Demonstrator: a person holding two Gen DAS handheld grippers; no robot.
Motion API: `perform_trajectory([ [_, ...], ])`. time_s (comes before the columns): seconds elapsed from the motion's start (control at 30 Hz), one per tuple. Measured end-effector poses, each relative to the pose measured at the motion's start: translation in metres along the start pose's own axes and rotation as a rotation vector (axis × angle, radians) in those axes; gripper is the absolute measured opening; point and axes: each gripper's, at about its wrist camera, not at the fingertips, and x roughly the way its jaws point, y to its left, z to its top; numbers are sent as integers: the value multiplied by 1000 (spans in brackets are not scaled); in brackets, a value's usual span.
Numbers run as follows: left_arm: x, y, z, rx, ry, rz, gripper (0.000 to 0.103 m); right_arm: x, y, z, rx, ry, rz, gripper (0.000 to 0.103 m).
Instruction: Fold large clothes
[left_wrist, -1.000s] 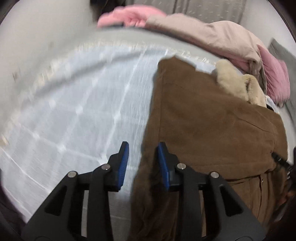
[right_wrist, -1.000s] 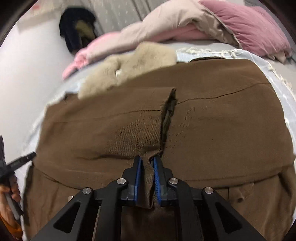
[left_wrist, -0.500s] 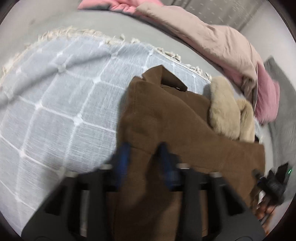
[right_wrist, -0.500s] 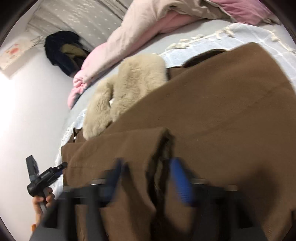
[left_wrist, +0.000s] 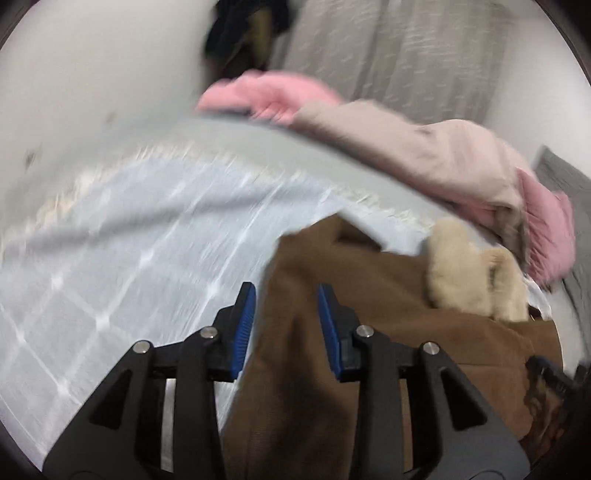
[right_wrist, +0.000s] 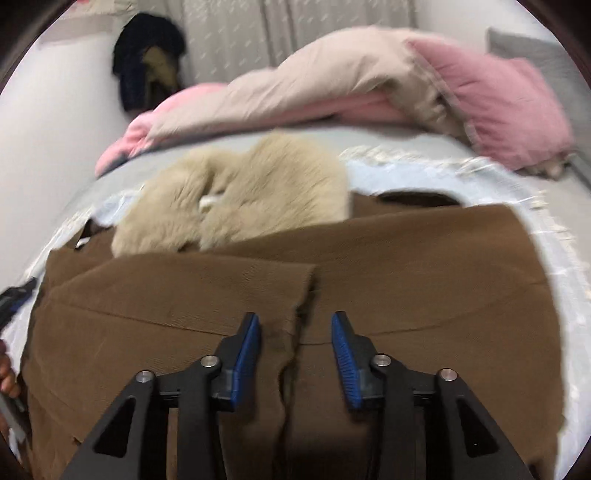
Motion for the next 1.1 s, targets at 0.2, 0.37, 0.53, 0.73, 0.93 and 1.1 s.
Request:
perform_trajectory([
  [0.2,57,-31,-22,153,274,-106,38,-22,13,-4,-53,-33,113,42],
  [0.37,46,-43,-26,189,269,-51,51,-4,19,-34,-146,42,-36,42],
  [0.53,-19,-60,-32,270,234,-21,82,-70,17,-39,-166,43,11,47],
  [0.73,-125,-52,-43,315,214,6,90,-182,-12,-54,-141,-13,25,71],
  [0.93,-208,-25,-58,227,221,-56,93,-276,-51,-90,-86,-30,68,78],
  [1.1,-253,-5,-79,198,265,-61,97,-326,-74,-130,-82,-27,94,81],
])
